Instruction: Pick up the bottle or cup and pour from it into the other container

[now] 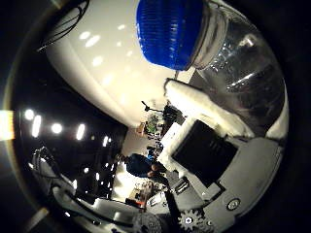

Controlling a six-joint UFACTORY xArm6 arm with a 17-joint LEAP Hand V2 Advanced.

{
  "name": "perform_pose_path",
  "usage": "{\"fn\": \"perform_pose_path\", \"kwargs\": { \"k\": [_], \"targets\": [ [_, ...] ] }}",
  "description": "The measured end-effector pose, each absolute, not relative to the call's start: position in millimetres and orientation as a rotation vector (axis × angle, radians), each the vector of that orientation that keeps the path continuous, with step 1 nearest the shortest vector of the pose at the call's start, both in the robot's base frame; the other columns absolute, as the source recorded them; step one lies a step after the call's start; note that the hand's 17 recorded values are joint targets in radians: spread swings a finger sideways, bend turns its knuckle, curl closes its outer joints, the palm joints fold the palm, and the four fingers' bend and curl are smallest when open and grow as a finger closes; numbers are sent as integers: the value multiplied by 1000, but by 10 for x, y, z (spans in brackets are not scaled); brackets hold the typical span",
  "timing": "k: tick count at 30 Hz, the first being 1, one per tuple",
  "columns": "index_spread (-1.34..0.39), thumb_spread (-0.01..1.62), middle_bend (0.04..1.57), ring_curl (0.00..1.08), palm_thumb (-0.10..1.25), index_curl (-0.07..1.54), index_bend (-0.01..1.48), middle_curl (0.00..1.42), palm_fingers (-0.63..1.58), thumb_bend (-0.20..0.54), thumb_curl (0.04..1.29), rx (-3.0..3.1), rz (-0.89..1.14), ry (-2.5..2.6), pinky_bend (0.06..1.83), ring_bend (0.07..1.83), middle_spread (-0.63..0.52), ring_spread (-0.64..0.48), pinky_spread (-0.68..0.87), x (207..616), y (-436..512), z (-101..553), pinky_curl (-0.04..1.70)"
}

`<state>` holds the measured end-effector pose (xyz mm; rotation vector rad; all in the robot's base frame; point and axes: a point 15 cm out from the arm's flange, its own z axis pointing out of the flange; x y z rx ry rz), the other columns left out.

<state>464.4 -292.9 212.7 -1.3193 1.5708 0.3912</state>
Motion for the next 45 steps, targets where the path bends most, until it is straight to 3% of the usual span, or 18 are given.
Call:
{"fn": "perform_pose_path", "kwargs": {
  "k": [4,7,13,17,29,45],
  "targets": [
    [-267,896,817,406,913,472,335,555,1251,-18,494,-1338,442,1578,1313,1130,-93,-127,-372,4576,-2856,2088,115],
    [-274,821,939,445,925,576,534,597,1310,-22,536,-1361,484,1562,1376,1173,-90,-141,-326,4569,-2734,2094,206],
    [-217,786,1189,536,1021,729,947,664,1245,-11,613,-1383,486,1543,1504,1308,-94,-176,-217,4582,-2669,2188,343],
    [-203,716,1301,595,1080,765,1084,694,1167,-15,683,-1395,465,1531,1567,1374,-101,-192,-185,4589,-2661,2329,412],
    [-188,480,1376,657,1122,772,1172,701,1127,-17,846,-1658,366,1534,1523,1448,-103,-184,-166,4546,-2339,3091,578],
    [-186,411,1392,673,1105,761,1191,692,1127,-19,931,-2192,217,1516,1393,1447,-103,-184,-177,4297,-1042,3906,796]
  ]
}}
